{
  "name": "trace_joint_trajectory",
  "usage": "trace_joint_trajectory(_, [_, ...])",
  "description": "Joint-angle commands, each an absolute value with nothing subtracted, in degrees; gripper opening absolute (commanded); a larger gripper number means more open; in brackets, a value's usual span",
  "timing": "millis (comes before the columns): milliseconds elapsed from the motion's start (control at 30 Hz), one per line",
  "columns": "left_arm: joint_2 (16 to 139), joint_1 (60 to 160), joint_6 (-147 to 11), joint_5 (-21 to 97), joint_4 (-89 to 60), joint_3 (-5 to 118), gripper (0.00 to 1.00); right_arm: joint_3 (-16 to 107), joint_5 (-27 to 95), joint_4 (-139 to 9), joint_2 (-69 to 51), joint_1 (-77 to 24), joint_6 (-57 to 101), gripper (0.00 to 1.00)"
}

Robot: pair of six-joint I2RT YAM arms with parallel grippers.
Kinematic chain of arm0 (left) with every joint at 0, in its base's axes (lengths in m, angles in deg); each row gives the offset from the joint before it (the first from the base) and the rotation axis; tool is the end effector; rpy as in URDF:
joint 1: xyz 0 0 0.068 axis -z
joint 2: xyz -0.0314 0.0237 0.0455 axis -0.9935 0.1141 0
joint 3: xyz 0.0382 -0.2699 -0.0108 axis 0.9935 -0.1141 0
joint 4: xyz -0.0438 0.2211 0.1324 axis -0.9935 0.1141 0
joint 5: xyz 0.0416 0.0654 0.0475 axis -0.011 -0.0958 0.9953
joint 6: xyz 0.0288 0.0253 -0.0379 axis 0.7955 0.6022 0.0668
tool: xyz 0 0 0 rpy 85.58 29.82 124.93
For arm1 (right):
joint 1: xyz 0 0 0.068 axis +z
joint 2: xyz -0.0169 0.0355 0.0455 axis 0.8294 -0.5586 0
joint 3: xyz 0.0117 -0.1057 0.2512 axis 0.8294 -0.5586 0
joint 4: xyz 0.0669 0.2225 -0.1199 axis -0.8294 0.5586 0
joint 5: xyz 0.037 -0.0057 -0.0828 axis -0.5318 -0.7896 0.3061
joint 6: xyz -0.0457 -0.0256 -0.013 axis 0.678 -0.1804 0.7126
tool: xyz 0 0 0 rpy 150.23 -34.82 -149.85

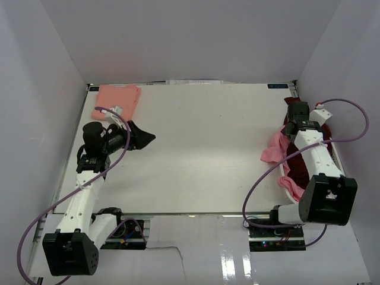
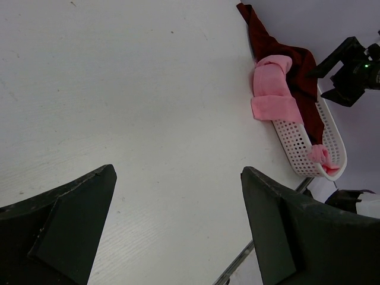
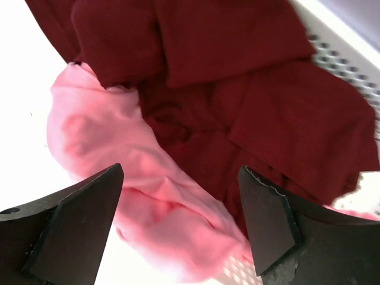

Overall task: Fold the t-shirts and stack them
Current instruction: Grab crumpled tshirt from bin with the right arm

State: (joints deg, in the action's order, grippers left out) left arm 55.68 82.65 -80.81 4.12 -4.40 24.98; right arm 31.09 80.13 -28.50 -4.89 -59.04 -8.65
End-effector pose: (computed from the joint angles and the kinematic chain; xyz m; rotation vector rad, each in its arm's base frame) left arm 0.2087 -0.0210 0.2940 0.0723 1.9571 -0.9826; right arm 0.2722 -0.0365 0.2797 1.0386 2.0572 -0.5411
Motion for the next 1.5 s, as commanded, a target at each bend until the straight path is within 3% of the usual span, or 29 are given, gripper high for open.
trace_joint_trajectory(0, [53.7,82.5,-80.4,3.5,-4.5,25.3,0.98,31.7,81.1,-37.1,-10.3,-59.3,-10.3,0.84])
trace_joint_trajectory(367, [53.5,82.5,-80.4,3.8,-4.4,25.2,0.98,38.4,82.4,-42.0,-22.6,-60.2,-5.1,0.83])
trace_joint_trajectory(433, [53.8,82.5,-80.3,3.7,-4.4,25.3,0.98,39.0,82.1,-42.0,-22.8,-61.0,-5.1,0.82])
trace_joint_trajectory(467, [53.8,82.5,-80.4,3.6,-4.4,25.2,0.98,39.0,81.8,-42.5,-22.7,-61.2,-5.2,0.76])
trace_joint_trajectory(567, [54.0,82.4,-80.3,3.6,-4.4,25.2,0.98,38.4,81.3,-44.5,-22.7,-61.7,-4.5,0.71])
trace_joint_trajectory(1300, [54.6,82.5,-80.4,2.8,-4.8,25.0,0.98,38.0,85.0,-44.8,-17.2,-61.8,-3.5,0.71])
trace_joint_trajectory(1433, [54.5,82.5,-80.4,2.9,-4.7,25.0,0.98,39.1,84.3,-44.7,-19.3,-61.8,-3.0,0.54])
trace_joint_trajectory(1467, [54.5,82.5,-80.4,2.9,-4.8,24.9,0.98,39.2,83.8,-44.8,-19.5,-61.8,-3.0,0.54])
